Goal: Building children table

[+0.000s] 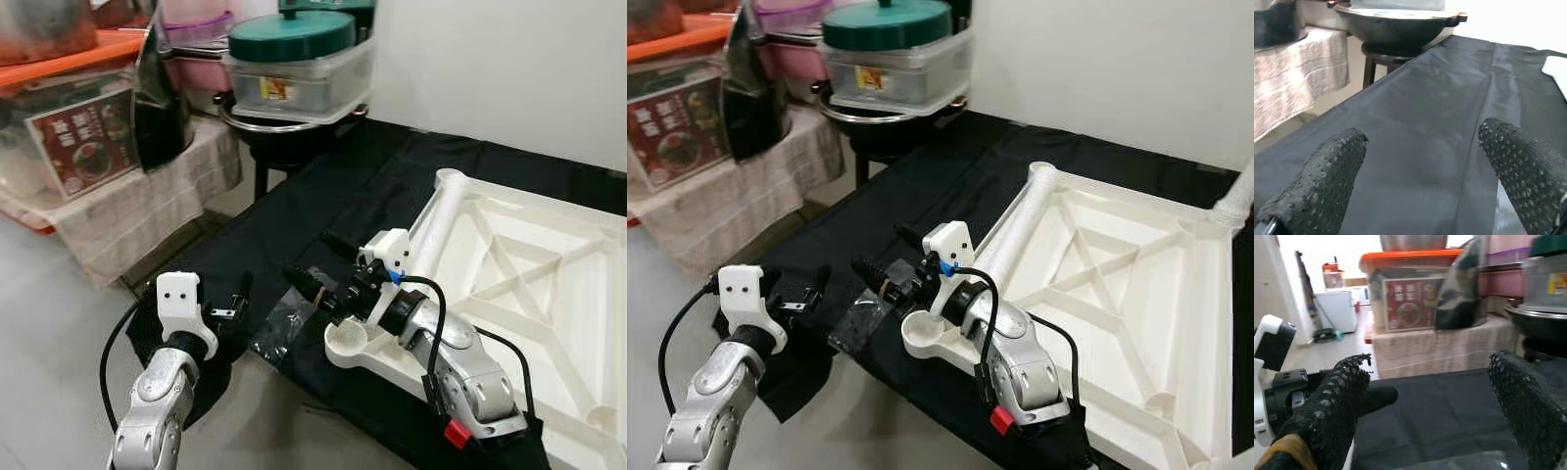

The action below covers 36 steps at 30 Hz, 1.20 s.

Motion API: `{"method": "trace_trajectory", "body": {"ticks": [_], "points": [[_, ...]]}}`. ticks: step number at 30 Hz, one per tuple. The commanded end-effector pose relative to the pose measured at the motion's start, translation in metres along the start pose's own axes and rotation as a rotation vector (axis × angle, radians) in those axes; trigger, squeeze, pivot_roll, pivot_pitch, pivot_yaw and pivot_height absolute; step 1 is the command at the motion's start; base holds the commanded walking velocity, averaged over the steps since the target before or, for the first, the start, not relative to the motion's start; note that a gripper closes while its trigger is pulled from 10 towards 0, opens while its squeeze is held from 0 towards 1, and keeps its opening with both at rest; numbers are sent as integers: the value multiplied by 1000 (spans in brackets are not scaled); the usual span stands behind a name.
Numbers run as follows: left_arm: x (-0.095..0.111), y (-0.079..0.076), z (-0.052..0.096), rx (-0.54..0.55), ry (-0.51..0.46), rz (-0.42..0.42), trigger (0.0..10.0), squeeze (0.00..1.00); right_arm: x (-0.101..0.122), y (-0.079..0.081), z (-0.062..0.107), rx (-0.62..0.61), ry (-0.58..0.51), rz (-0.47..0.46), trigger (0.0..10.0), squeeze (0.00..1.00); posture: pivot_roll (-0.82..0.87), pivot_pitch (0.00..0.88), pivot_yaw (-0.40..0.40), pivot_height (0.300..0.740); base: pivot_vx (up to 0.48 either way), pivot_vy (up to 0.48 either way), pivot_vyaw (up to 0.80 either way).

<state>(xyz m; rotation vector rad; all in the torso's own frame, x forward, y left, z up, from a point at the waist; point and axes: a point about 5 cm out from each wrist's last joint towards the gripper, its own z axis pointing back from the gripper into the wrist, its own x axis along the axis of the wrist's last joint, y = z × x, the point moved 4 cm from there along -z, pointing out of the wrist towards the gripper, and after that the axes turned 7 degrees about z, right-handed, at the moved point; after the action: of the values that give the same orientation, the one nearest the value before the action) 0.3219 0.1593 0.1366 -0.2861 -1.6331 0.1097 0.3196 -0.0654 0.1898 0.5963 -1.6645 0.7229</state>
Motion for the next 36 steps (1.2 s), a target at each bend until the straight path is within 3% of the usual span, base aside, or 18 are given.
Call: {"method": "trace_trajectory", "body": {"ticks": [1,8,14,25,36], "points": [[-2,4,0,11,15,-14,10000,0,-2,-3,-2,-25,11,-1,10000,0,-31,0,24,740,0,0,0],[-4,0,-2,4,26,-21,10000,0,-7,-3,-4,-30,40,-40,10000,0,-29,0,28,740,0,0,-800],[-4,-2,-4,-4,27,-16,10000,0,-8,-4,-5,-37,42,-41,10000,0,-29,0,26,740,0,320,-800],[1,-6,-10,-24,4,-36,10000,0,-8,-6,-8,-52,39,-39,10000,0,-7,0,31,740,0,0,-800],[-20,4,3,-10,69,-92,10000,0,-13,-5,-9,-62,48,-32,10000,0,-10,0,38,740,0,0,-800]]}}
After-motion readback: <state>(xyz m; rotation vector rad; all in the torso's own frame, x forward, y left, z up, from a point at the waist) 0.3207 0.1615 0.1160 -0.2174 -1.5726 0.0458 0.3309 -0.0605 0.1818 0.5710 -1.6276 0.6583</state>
